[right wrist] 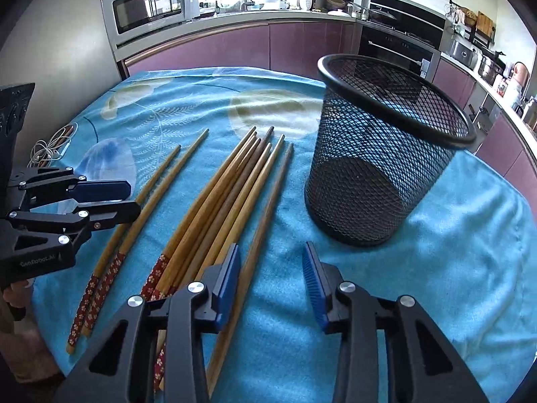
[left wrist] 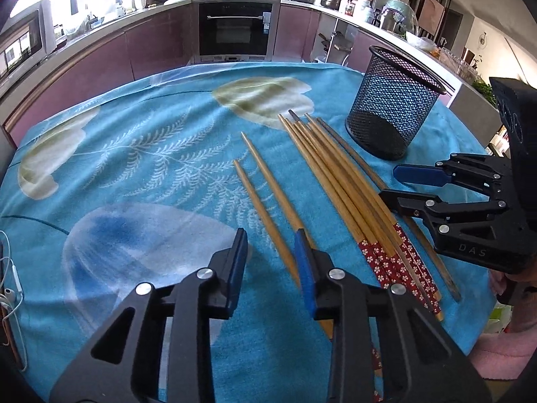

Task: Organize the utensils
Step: 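Lower the right gripper onto a chopstick and close on it, then lift the chopstick with the right gripper and drop it into the mesh cup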

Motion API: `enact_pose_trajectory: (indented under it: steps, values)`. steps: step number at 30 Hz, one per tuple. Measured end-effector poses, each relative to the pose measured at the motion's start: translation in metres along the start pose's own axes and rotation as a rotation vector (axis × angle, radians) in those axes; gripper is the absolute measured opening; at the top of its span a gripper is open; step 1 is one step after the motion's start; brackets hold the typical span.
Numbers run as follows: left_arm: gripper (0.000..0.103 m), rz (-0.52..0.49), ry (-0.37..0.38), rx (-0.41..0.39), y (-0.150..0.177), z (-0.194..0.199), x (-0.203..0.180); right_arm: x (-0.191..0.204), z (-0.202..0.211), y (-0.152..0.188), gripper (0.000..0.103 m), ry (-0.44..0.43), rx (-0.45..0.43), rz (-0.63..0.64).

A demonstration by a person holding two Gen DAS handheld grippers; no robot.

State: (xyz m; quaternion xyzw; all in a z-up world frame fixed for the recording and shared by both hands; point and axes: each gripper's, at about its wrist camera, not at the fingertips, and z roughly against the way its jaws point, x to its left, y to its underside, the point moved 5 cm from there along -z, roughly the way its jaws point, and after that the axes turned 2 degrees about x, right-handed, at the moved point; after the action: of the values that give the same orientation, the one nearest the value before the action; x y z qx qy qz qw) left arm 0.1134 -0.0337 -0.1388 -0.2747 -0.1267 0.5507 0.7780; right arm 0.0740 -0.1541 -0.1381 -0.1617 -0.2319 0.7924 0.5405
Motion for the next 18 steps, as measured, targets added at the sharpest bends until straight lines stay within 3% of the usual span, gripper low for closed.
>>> enact_pose_trajectory:
  steps: [2, 4, 6, 18]
  values:
    - [0.028, 0.003, -0.009, 0.000, -0.002, -0.001, 0.000, -0.001, -0.001, -0.002, 0.033, -0.006, 0.000, -0.009]
    - [0.019, 0.015, -0.018, 0.000, -0.004, -0.002, 0.001, -0.001, -0.002, -0.003, 0.026, -0.020, -0.004, -0.021]
    - [0.014, 0.037, -0.015, 0.003, -0.006, -0.002, 0.004, -0.002, -0.002, -0.003, 0.009, -0.046, -0.003, -0.034]
    - [0.007, 0.112, -0.010, -0.051, -0.007, 0.014, 0.009, -0.009, 0.020, -0.003, 0.006, -0.141, -0.060, -0.092]
